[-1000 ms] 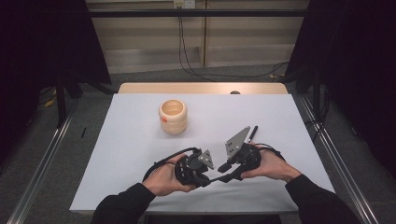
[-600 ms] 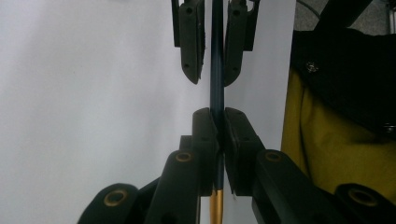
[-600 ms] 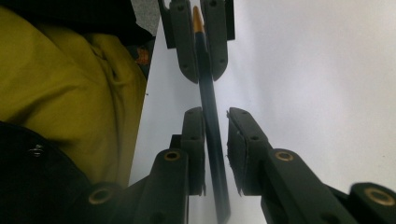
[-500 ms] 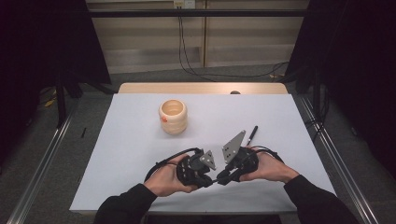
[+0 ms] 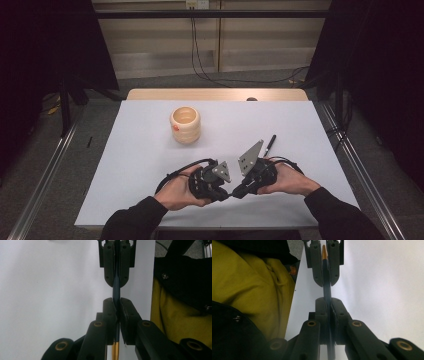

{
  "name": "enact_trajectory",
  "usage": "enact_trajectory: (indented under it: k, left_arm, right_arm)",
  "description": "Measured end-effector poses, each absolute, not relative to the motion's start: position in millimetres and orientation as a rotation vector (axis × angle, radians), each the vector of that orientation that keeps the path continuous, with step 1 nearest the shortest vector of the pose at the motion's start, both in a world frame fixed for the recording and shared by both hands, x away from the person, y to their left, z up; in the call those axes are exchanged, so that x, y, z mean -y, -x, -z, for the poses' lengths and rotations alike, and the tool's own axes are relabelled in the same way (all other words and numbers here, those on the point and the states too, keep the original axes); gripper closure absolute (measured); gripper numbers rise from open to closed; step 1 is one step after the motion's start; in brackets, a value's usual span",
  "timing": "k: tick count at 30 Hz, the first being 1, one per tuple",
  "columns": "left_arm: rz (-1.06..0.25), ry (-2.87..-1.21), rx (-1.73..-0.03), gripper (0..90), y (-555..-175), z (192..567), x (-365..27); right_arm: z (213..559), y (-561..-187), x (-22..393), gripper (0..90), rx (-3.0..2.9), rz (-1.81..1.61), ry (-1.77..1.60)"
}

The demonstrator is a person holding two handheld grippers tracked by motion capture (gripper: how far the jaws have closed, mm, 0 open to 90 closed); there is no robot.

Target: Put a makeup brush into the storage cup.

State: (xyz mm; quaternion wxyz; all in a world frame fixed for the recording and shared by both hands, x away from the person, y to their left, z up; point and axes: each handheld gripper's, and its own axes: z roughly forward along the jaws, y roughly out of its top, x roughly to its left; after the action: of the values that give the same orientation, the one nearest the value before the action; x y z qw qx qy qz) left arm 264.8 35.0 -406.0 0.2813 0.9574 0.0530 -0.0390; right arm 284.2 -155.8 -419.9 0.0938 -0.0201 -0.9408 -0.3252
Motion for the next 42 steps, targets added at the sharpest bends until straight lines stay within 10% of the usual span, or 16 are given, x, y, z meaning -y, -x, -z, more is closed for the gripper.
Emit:
enact_trajectory:
  k: [11,27,42]
  left_arm:
    - [0.097,-2.501,-0.206,71.5,-271,404,-40]
    - [-0.013,-2.392,-0.361,6.6,-279,403,-49]
    - [-0.11,-2.254,-0.385,3.3,-273,396,-67]
  right_arm:
    - [415,-285,160,85.6,2.793,0.985,0.079]
    - [413,-289,165,85.5,2.806,1.03,0.141]
    - [408,-289,173,85.5,2.802,1.08,0.247]
